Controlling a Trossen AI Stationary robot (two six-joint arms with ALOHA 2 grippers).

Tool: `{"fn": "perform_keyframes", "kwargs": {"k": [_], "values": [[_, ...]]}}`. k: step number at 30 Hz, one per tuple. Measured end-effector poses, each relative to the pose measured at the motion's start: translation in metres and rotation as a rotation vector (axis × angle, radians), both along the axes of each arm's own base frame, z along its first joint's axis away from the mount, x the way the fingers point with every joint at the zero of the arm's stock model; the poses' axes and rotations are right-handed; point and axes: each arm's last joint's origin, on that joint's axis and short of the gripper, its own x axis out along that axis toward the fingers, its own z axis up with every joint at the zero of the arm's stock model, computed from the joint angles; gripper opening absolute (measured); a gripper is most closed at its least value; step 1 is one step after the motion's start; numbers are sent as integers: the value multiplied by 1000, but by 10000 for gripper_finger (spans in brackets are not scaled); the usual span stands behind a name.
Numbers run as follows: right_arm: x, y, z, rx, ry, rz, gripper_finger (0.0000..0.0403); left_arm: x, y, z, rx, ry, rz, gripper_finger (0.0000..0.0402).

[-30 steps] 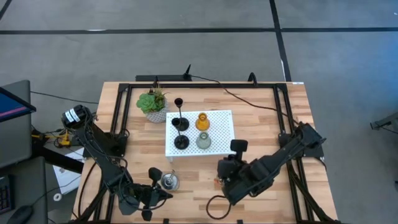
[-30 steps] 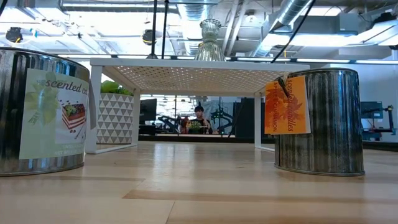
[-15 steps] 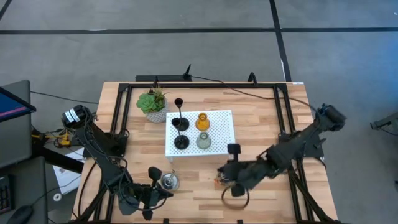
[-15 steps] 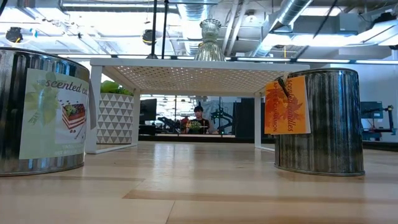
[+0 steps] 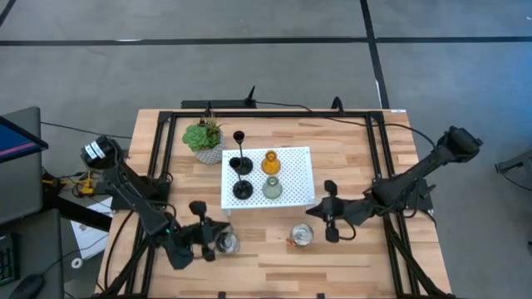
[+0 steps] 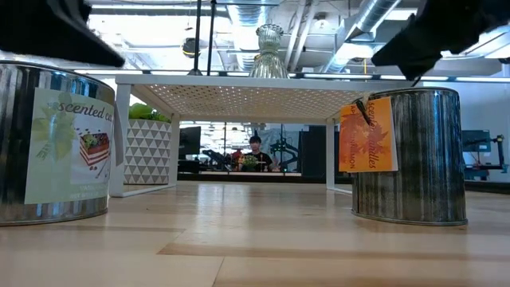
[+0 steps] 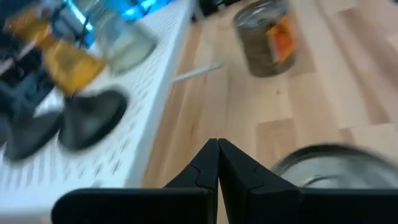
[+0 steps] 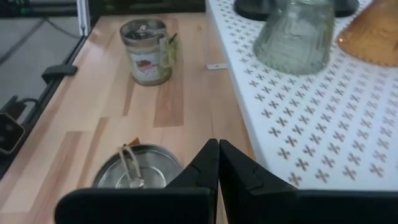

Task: Pick & Place candle stick holders
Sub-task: Adjust the white shelf

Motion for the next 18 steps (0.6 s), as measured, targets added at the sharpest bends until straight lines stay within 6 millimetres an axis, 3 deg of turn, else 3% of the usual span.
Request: {"fn": "perform_keyframes", "kwargs": {"k": [11, 18], "values": [[-5, -1, -7, 3, 1, 5, 0, -29, 37, 7, -289, -65, -27, 8], [-5, -2, -9, -14, 24, 3, 0, -30, 48, -11, -337, -1, -51, 4]]}}
